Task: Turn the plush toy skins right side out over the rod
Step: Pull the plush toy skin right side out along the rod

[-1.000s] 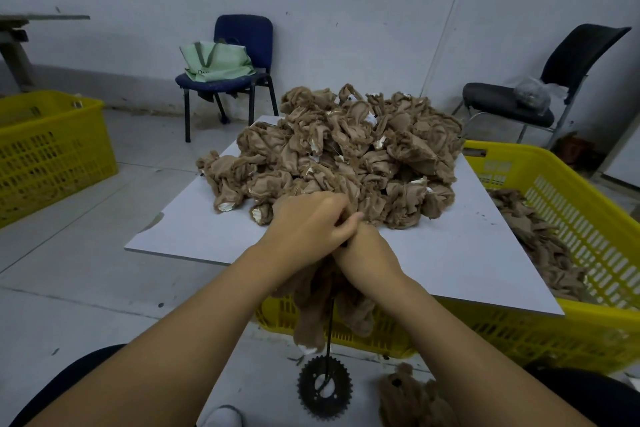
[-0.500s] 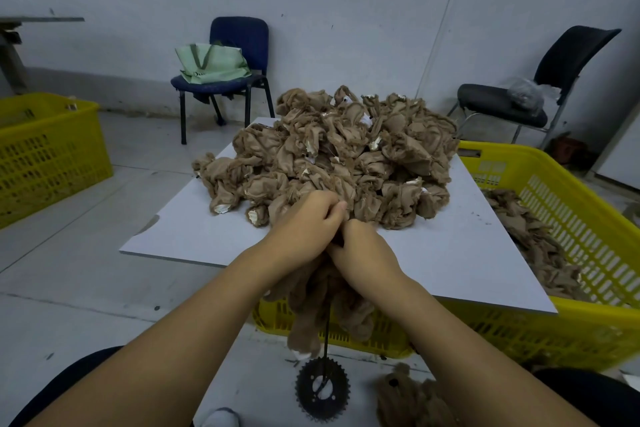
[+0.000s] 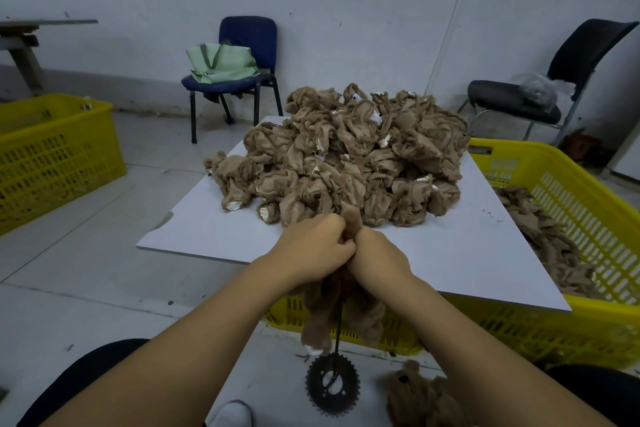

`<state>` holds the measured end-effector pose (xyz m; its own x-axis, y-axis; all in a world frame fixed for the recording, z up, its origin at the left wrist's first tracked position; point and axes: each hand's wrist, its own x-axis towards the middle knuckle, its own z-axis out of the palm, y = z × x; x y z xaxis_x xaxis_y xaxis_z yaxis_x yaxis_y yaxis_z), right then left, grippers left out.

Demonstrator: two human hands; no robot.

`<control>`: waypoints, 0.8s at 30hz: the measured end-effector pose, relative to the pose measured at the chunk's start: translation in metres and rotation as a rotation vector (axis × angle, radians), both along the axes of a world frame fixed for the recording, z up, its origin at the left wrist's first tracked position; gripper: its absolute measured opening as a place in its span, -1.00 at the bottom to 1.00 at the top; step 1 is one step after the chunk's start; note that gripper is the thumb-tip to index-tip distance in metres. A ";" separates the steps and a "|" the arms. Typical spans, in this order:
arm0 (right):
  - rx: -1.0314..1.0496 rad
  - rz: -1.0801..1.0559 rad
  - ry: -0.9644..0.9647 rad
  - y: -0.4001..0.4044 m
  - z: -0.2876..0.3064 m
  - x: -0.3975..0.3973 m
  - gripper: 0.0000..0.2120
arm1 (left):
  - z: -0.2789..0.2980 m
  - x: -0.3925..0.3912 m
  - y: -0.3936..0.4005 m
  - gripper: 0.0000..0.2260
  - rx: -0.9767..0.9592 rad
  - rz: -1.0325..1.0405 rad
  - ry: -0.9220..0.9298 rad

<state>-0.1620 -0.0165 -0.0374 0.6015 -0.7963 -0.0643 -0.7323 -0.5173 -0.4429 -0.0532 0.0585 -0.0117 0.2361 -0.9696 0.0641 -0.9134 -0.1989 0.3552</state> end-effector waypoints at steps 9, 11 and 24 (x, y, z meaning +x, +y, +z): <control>0.055 0.088 -0.002 0.000 0.035 -0.022 -0.66 | 0.010 -0.007 0.004 -0.86 -0.230 -0.032 0.242; 0.178 0.103 0.093 -0.003 0.045 -0.035 -0.56 | 0.015 -0.006 0.005 -0.85 -0.279 -0.023 0.266; 0.763 -0.015 -0.159 -0.009 0.023 -0.064 -0.34 | 0.027 0.000 0.017 -0.91 -0.516 0.326 1.233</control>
